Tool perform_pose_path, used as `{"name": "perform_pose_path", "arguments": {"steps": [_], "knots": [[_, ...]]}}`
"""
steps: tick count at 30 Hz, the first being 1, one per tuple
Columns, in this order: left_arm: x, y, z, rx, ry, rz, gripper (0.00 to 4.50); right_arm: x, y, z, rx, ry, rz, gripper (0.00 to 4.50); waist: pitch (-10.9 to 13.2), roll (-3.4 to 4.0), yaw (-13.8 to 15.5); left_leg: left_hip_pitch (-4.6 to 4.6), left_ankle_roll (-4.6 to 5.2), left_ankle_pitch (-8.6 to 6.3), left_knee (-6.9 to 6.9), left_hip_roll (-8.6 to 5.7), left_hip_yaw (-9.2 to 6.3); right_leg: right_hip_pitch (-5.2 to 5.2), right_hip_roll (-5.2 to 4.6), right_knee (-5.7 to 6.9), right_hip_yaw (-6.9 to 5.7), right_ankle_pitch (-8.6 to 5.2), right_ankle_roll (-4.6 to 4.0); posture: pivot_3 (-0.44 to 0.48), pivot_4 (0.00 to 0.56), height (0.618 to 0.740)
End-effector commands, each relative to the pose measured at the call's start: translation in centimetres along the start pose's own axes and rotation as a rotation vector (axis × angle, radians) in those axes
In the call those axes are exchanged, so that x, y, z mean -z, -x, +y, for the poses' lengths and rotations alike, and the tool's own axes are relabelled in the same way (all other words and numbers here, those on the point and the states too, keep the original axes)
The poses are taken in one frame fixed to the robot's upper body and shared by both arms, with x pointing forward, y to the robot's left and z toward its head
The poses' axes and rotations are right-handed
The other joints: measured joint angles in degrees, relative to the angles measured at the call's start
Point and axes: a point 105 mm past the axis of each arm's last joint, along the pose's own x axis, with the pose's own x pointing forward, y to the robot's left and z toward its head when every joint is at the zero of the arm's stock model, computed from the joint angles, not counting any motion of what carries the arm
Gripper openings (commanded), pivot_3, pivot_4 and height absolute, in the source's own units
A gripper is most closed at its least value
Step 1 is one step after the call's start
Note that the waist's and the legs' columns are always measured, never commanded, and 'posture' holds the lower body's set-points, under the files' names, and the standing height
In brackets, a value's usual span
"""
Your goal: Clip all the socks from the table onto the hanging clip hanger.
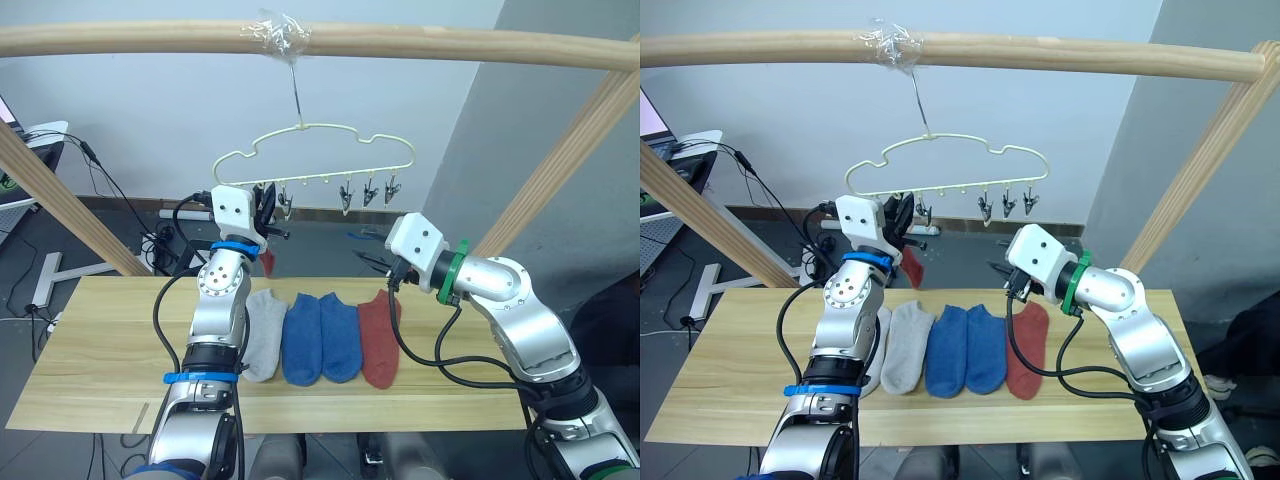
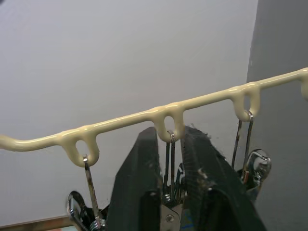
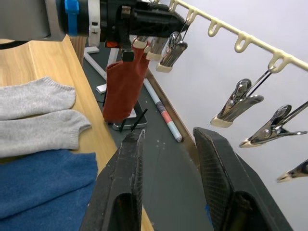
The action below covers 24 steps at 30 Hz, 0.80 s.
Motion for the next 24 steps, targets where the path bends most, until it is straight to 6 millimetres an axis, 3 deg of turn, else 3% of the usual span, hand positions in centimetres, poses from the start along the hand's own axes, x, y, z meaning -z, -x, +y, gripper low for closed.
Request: {"name": "perform_pose_path", "arguments": {"steps": [1,6,7,10,15,24], "knots": [[-2.0,-0.3,-0.2,0.002,-0.010,-0.061,0.00,-0.2,0.2,-0.1,0.039,-0.008,0.000,2.61,0.00,0.00,0.00,0.00,0.00,0.00,0.00,0.00,0.00,0.00,0.00,0.01,0.01,0.00,0.00,-0.050,0.211,0.701],[-2.2,-0.4,-0.3,0.010,0.003,-0.046,0.00,4.6,-0.4,1.3,0.085,-0.112,0.154,4.37,0.00,0.00,0.03,-0.01,0.00,0.00,0.00,0.00,0.00,0.00,-0.01,0.03,-0.03,0.00,0.00,-0.047,0.212,0.701],[-2.3,-0.4,-0.4,0.019,0.001,-0.044,0.00,6.3,-0.6,1.8,0.091,-0.123,0.201,4.48,0.00,0.00,0.03,-0.01,-0.01,0.00,0.00,0.00,0.00,0.00,-0.02,0.04,-0.01,0.00,0.00,-0.047,0.212,0.701],[-2.4,-0.4,-0.9,0.050,-0.007,-0.037,0.00,10.4,-1.3,2.7,0.120,-0.164,0.307,4.48,0.01,-0.02,0.02,0.01,0.00,0.00,0.02,-0.02,0.02,0.00,-0.03,0.04,0.04,0.00,0.00,-0.047,0.214,0.701],[-2.4,-0.4,-1.0,0.062,0.001,-0.026,0.00,14.6,-2.0,3.0,0.173,-0.280,0.388,4.48,0.05,-0.01,0.00,0.00,0.00,0.00,0.02,-0.01,0.07,-0.02,0.00,0.06,0.03,0.00,0.00,-0.038,0.214,0.701],[-1.9,-0.2,-0.7,0.065,-0.004,0.004,0.00,19.1,-2.2,5.1,0.149,-0.405,0.497,4.48,0.05,-0.01,0.00,0.01,0.00,0.00,0.02,-0.01,0.10,0.00,-0.01,0.07,0.04,0.01,-0.01,-0.038,0.214,0.701]]}}
